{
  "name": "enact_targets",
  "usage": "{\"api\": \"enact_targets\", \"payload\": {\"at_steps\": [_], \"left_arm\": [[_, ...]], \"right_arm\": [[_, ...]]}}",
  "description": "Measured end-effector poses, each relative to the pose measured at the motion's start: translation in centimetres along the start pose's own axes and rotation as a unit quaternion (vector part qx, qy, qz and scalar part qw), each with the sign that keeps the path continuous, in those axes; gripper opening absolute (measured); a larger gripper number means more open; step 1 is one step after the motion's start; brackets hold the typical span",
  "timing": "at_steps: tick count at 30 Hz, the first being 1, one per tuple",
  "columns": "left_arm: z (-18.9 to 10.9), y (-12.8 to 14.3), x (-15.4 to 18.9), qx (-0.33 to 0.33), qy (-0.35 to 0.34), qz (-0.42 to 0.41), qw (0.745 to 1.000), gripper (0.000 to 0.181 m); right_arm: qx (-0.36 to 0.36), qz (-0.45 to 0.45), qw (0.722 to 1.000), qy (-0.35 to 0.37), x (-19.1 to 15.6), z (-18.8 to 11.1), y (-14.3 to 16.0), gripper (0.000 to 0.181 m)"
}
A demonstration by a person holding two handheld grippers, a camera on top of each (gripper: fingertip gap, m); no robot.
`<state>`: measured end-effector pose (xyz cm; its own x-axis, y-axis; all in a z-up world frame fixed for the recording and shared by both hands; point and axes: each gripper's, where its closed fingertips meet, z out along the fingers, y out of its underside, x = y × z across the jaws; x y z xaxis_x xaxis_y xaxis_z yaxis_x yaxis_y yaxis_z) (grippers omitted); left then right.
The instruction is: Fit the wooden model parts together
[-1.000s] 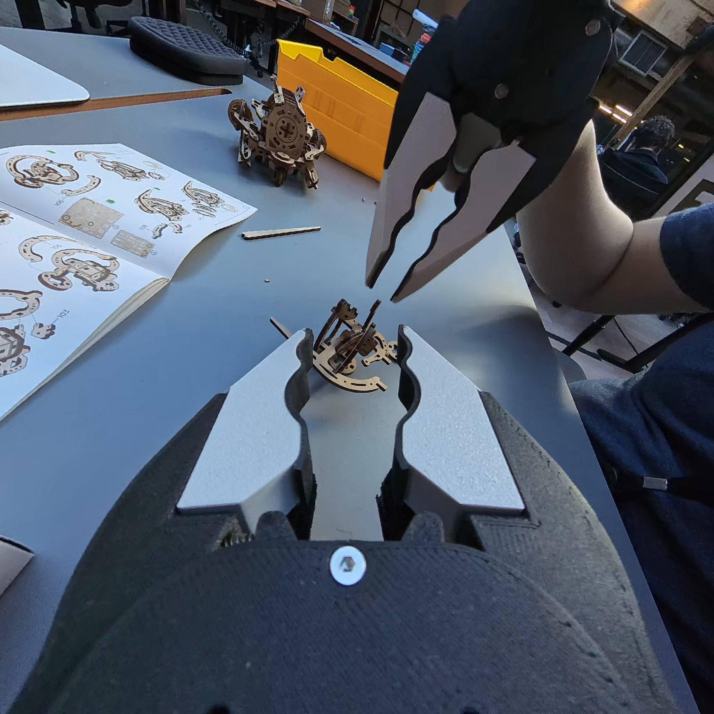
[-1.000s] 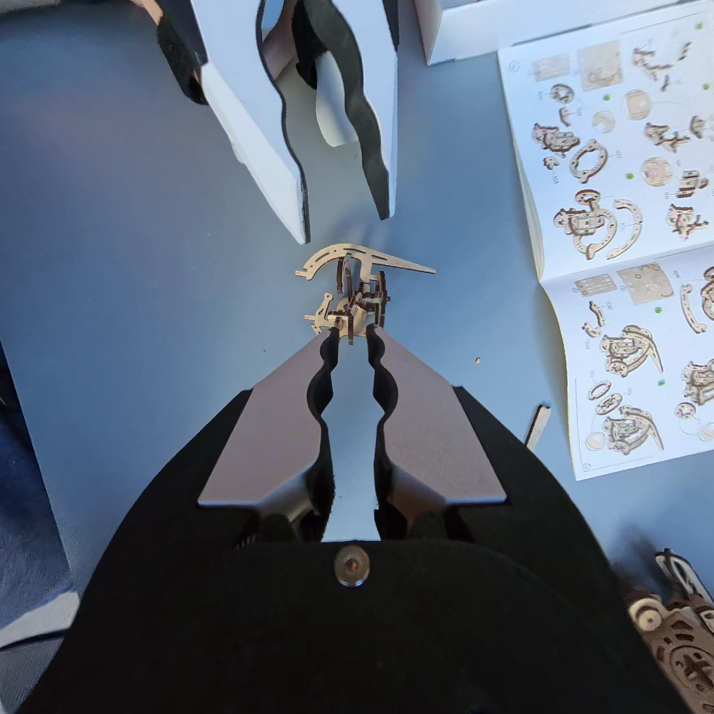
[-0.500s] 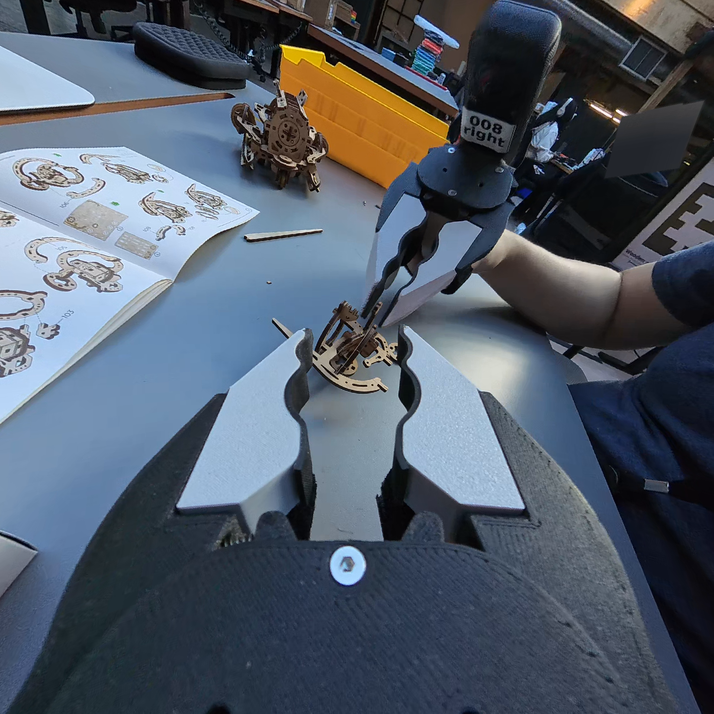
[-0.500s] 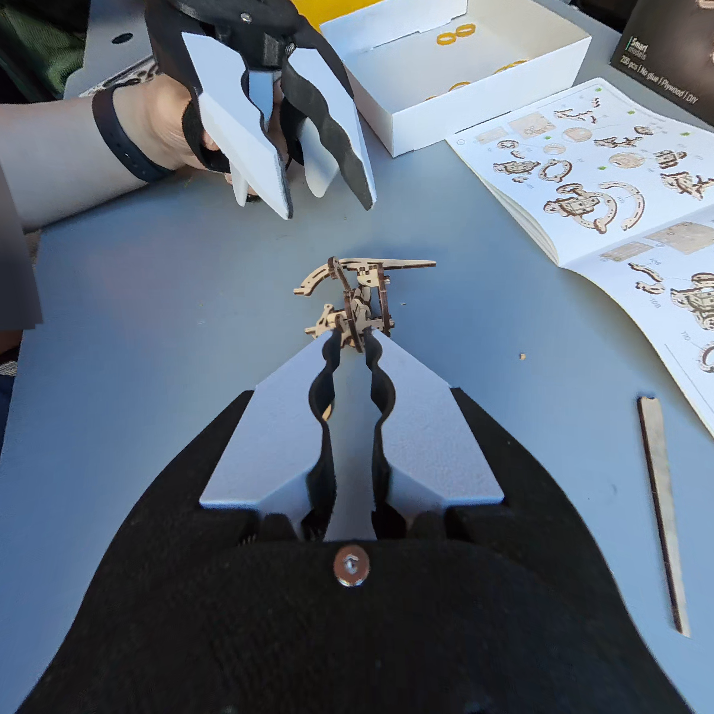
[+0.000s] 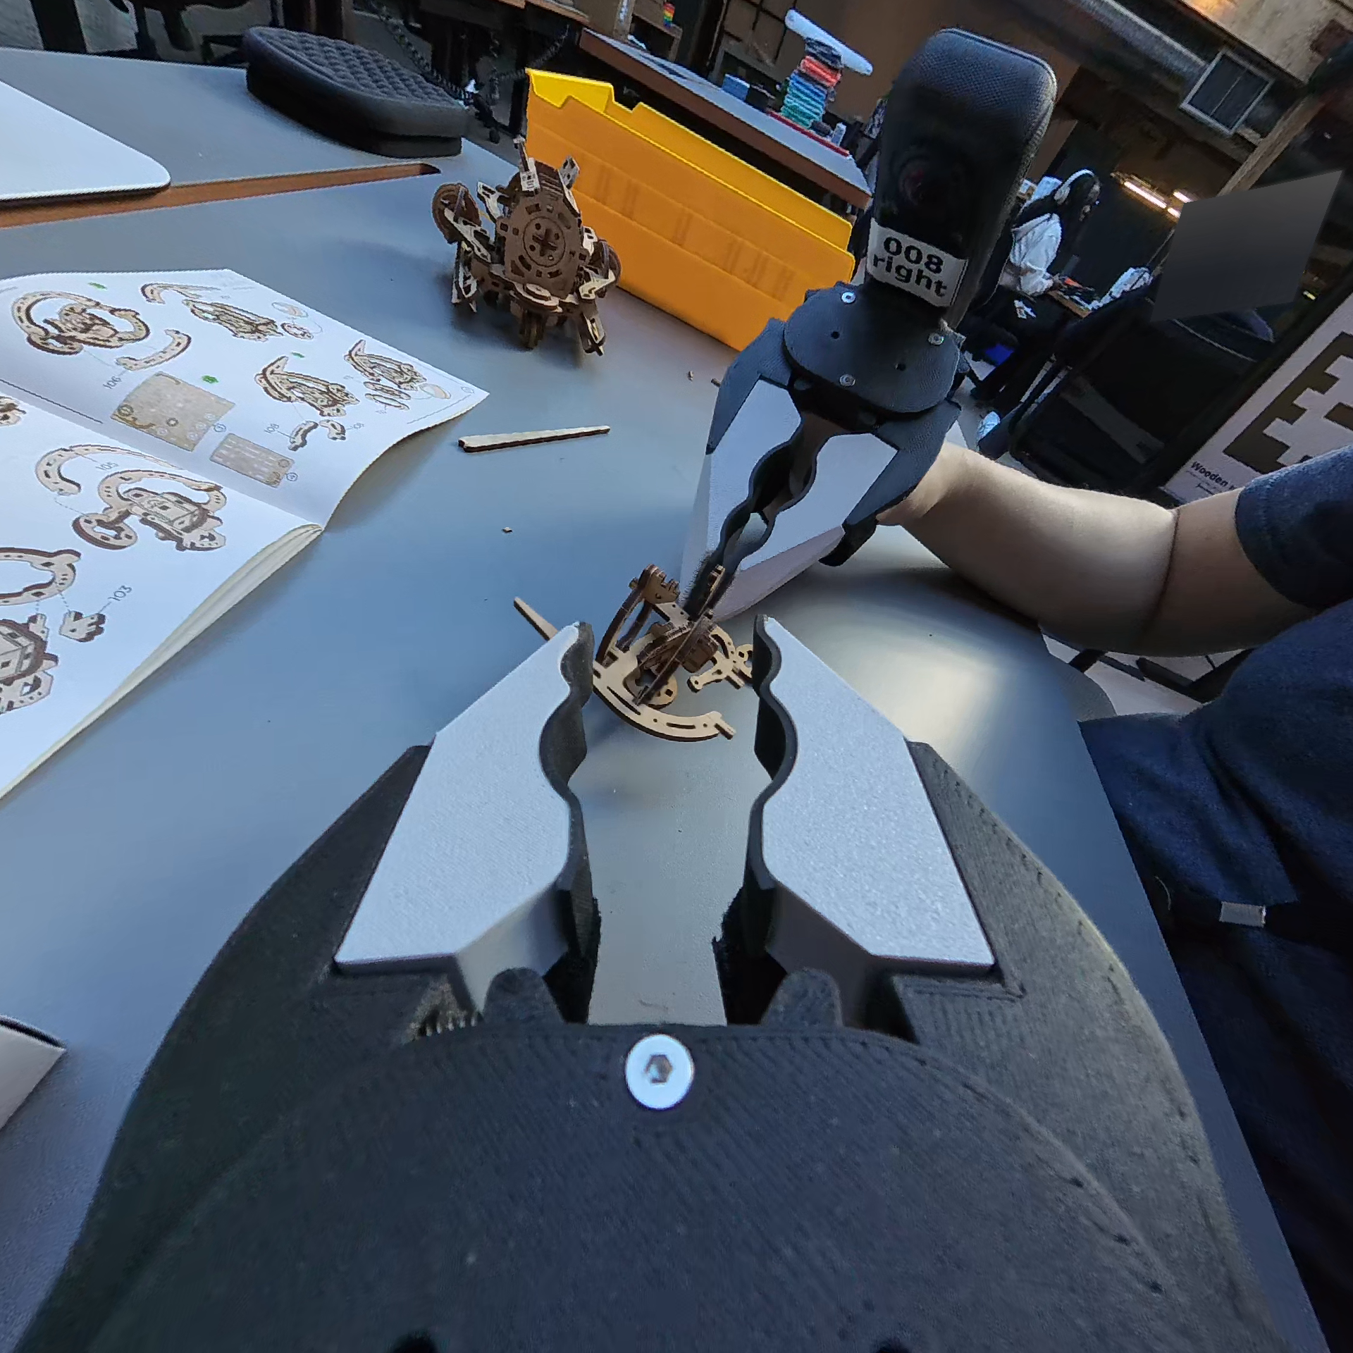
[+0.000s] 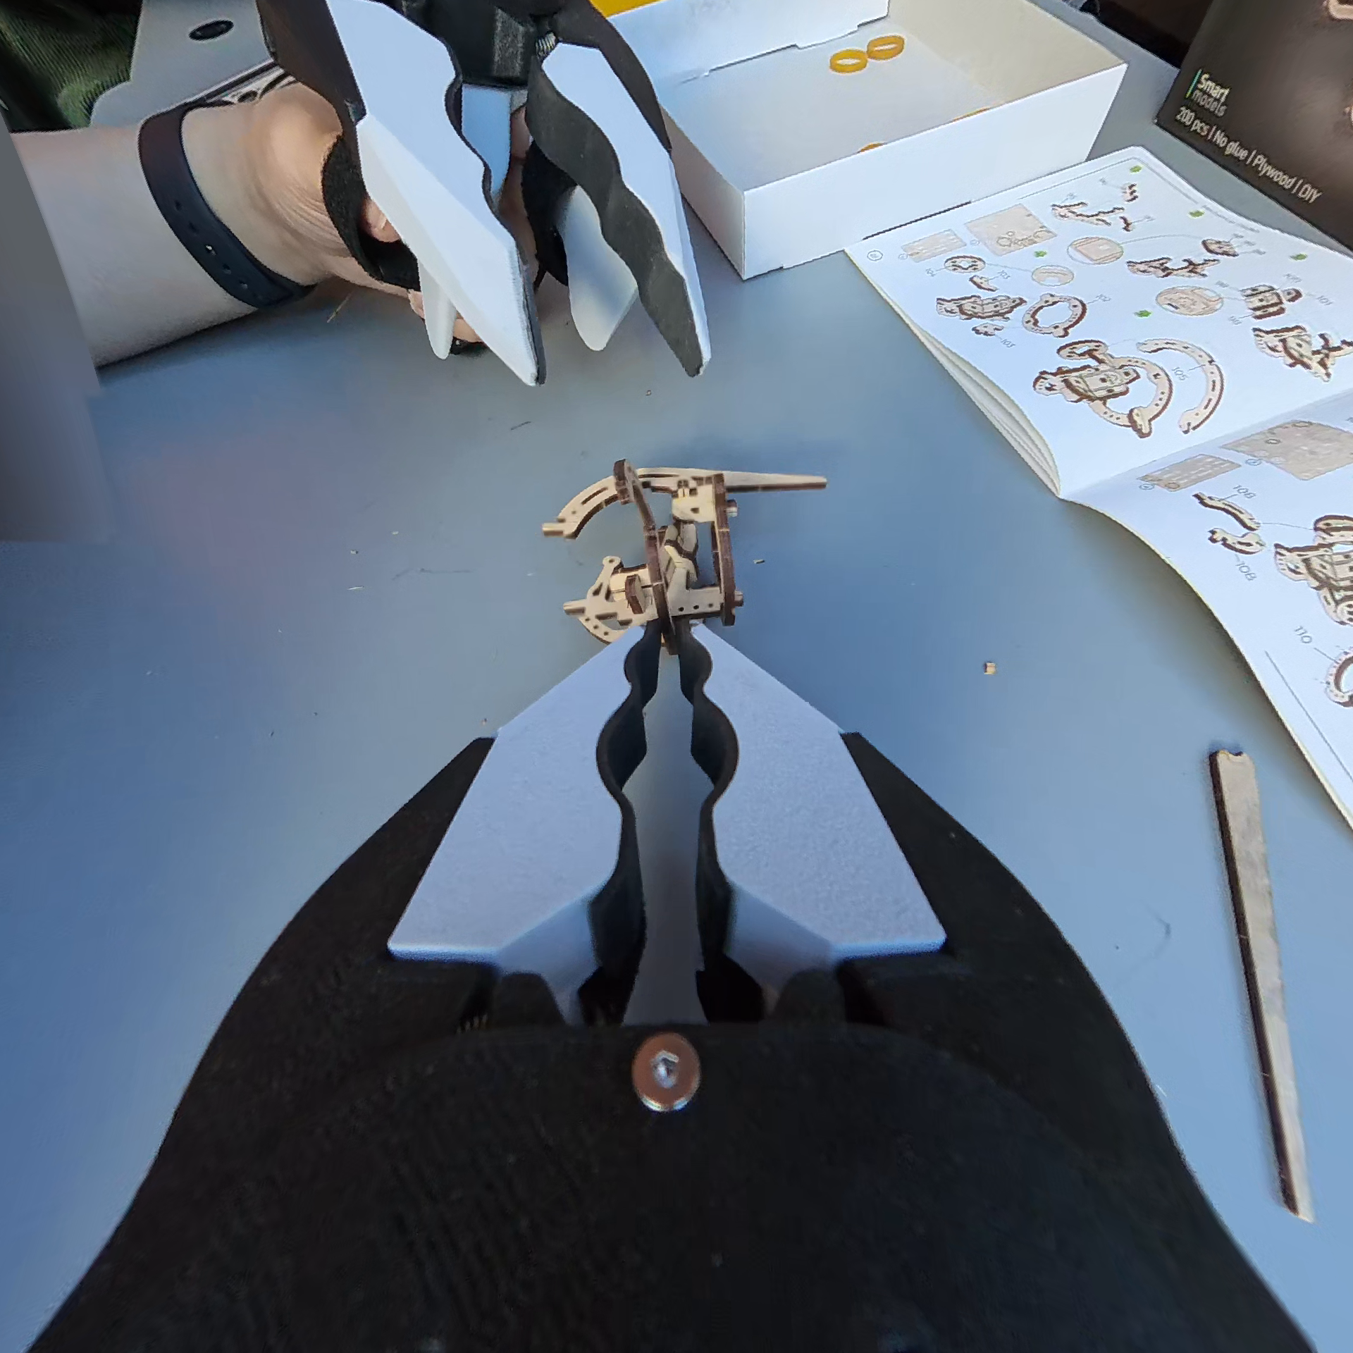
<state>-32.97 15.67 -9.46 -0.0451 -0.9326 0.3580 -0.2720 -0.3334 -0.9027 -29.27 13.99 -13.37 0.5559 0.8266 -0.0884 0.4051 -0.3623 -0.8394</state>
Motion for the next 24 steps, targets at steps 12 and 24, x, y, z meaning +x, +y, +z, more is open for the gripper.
{"api": "enact_targets", "payload": {"at_steps": [12,24], "left_arm": [[0.09,0.20,0.11,-0.006,0.004,-0.002,1.000,0.042],[-0.31,-0.39,0.03,0.015,0.004,-0.015,1.000,0.042]], "right_arm": [[-0.001,-0.019,1.000,-0.008,-0.28,0.28,-0.17,0.002],[0.015,-0.010,1.000,-0.022,-0.51,0.24,-0.64,0.002]]}}
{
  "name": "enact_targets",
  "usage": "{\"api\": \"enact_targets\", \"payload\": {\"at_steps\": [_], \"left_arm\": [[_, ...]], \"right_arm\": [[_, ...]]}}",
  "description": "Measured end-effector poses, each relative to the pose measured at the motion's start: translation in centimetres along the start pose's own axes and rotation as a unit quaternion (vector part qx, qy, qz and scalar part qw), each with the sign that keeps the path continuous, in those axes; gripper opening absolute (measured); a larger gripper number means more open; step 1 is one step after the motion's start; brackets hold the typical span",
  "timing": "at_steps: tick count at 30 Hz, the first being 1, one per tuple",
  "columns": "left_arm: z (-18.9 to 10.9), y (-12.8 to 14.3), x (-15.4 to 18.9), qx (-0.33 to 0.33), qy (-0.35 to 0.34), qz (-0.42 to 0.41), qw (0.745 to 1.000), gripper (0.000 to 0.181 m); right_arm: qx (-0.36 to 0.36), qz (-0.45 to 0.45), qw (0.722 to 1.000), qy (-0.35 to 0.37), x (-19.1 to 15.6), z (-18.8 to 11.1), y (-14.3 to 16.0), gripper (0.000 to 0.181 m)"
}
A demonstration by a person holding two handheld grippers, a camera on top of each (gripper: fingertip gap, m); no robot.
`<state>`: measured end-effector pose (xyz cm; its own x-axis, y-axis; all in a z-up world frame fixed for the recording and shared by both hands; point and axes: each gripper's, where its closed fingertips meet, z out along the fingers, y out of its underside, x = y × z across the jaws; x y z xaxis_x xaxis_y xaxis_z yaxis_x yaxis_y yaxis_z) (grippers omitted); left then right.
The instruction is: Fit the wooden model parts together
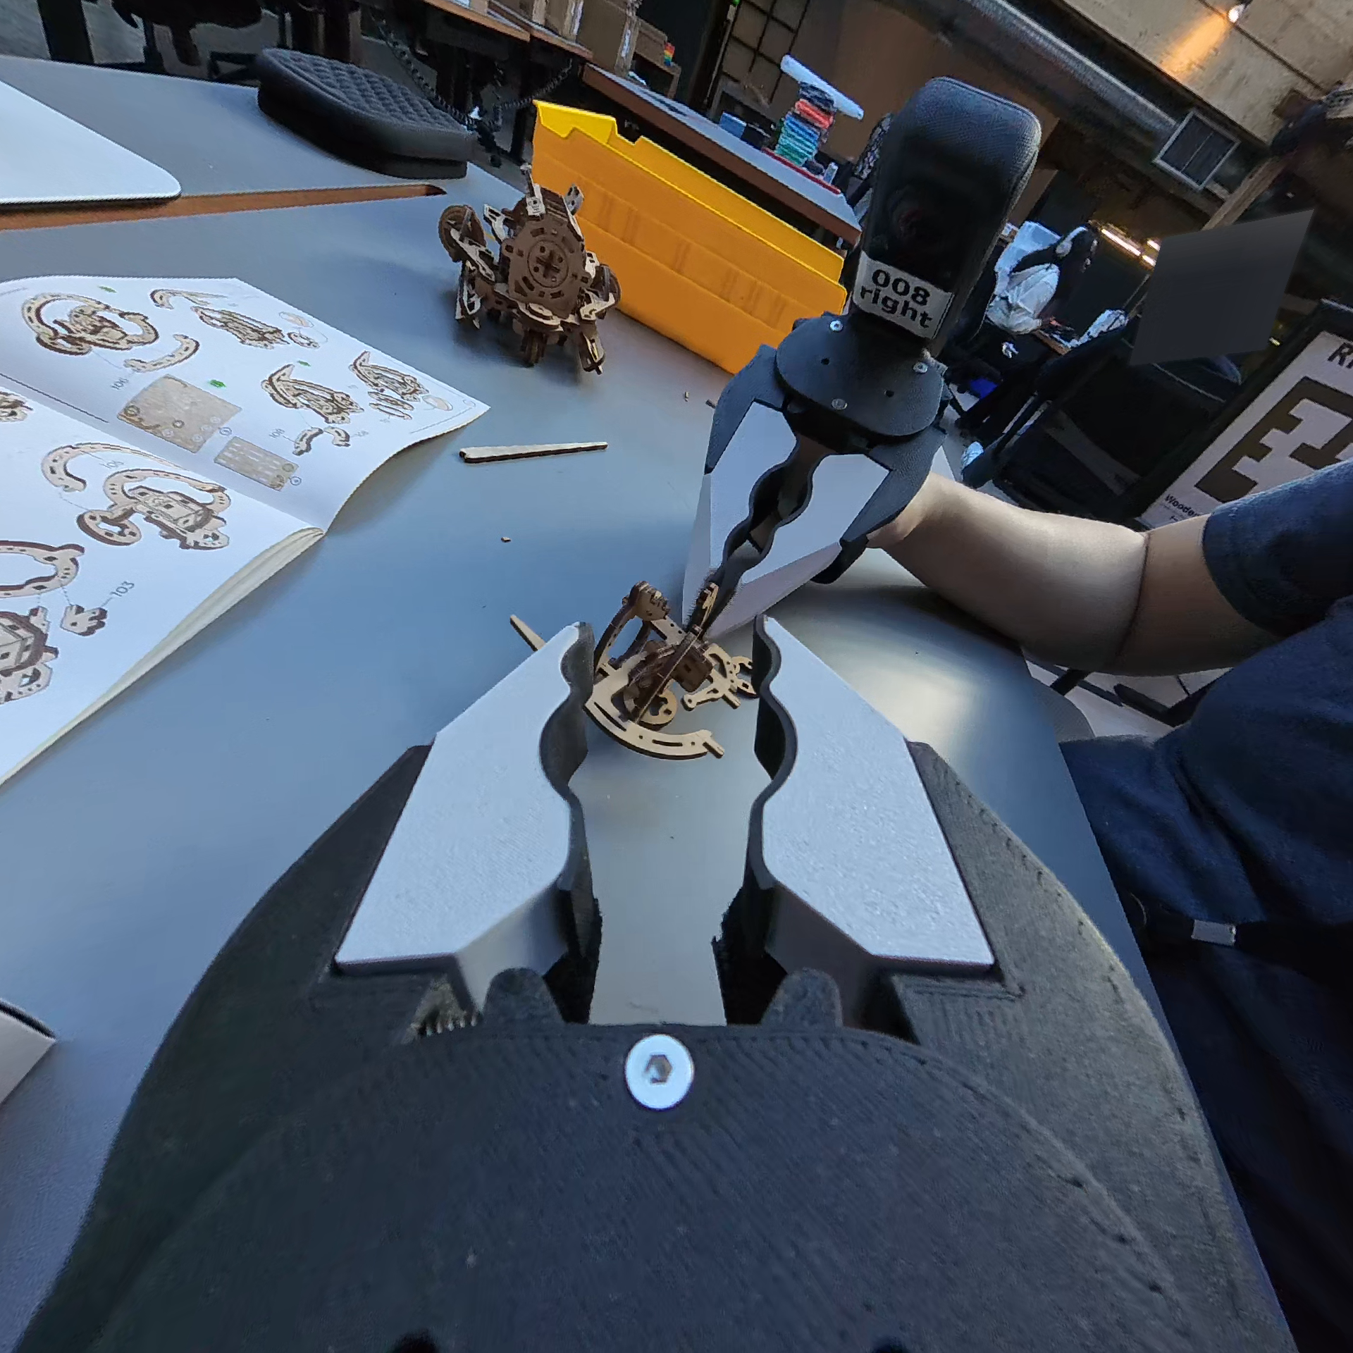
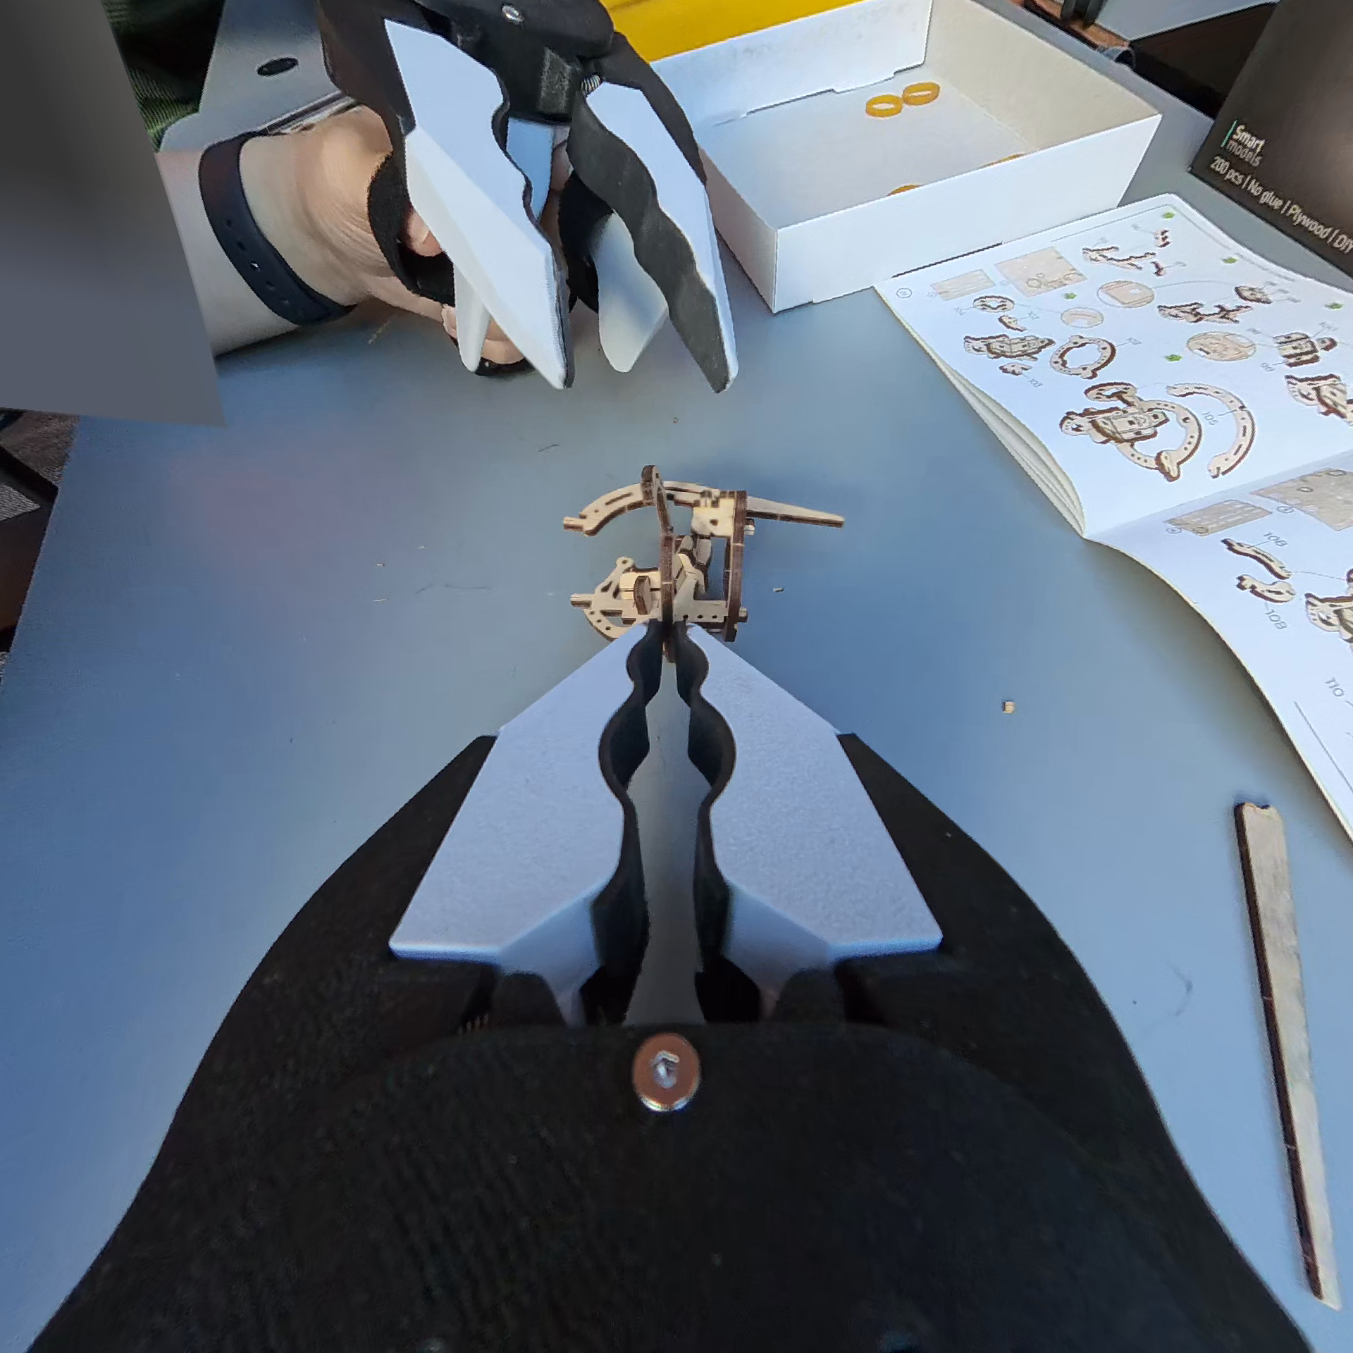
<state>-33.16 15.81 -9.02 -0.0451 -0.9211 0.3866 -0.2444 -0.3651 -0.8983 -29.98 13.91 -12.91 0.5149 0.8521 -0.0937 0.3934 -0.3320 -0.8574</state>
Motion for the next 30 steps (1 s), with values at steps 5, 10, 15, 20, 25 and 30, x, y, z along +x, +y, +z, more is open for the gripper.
{"api": "enact_targets", "payload": {"at_steps": [5,10,15,20,25,30], "left_arm": [[0.1,0.2,0.2,-0.007,-0.001,0.009,1.000,0.042],[0.1,0.2,0.1,-0.006,-0.002,0.009,1.000,0.042],[0.0,0.1,0.0,-0.004,-0.001,0.003,1.000,0.042],[0.0,0.1,0.0,-0.004,-0.001,0.003,1.000,0.042],[0.0,0.2,0.0,-0.006,0.000,0.001,1.000,0.042],[0.0,0.1,0.0,-0.004,0.001,0.000,1.000,0.042]], "right_arm": [[-0.010,-0.021,1.000,0.007,0.0,-0.1,0.2,0.002],[0.000,0.003,1.000,-0.010,-0.2,0.2,0.2,0.003],[0.016,0.005,1.000,0.004,-0.2,0.2,-0.2,0.008],[0.019,0.003,1.000,0.011,-0.1,0.0,-0.4,0.007],[0.031,-0.008,0.999,0.025,0.0,-0.3,-0.9,0.007],[0.029,-0.030,0.999,0.030,-0.1,-0.1,-0.9,0.004]]}}
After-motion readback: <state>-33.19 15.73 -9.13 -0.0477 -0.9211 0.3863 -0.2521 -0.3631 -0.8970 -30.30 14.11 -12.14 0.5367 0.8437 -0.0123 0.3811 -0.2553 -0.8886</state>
